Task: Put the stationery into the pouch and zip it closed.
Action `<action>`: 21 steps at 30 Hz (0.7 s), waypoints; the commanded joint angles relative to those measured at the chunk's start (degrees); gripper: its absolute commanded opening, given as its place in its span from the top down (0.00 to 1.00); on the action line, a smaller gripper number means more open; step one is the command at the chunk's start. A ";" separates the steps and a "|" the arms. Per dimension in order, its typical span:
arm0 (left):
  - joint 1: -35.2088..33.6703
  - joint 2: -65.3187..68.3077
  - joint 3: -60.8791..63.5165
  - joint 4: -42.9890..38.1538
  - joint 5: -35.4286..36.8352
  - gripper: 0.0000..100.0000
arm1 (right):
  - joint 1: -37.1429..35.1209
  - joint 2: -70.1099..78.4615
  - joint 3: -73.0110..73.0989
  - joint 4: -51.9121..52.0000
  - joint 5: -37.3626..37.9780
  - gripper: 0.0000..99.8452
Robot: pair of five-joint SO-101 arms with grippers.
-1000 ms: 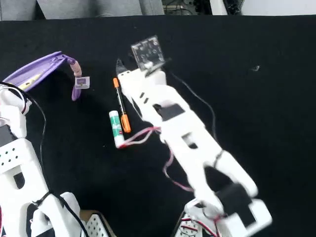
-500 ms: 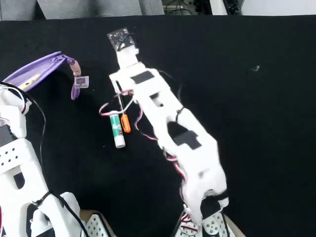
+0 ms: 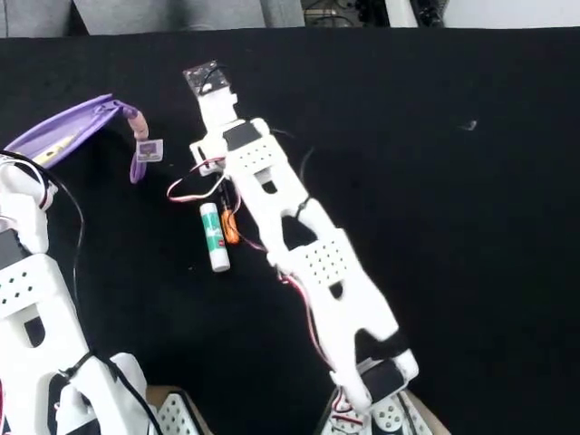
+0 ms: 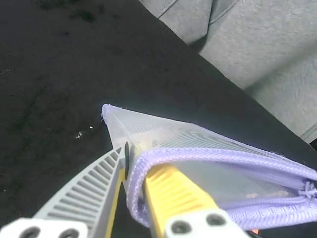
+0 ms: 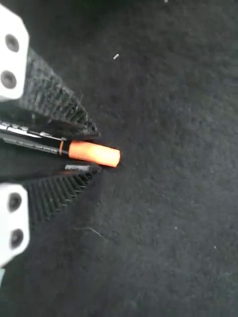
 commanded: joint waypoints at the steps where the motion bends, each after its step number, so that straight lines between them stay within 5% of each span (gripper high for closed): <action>1: -0.13 -0.88 -1.10 -1.41 0.88 0.97 | -0.62 3.21 -12.62 3.78 -1.05 0.92; 21: -0.13 -0.88 -0.84 -1.41 0.88 0.97 | 2.90 8.92 -21.76 16.53 3.34 0.92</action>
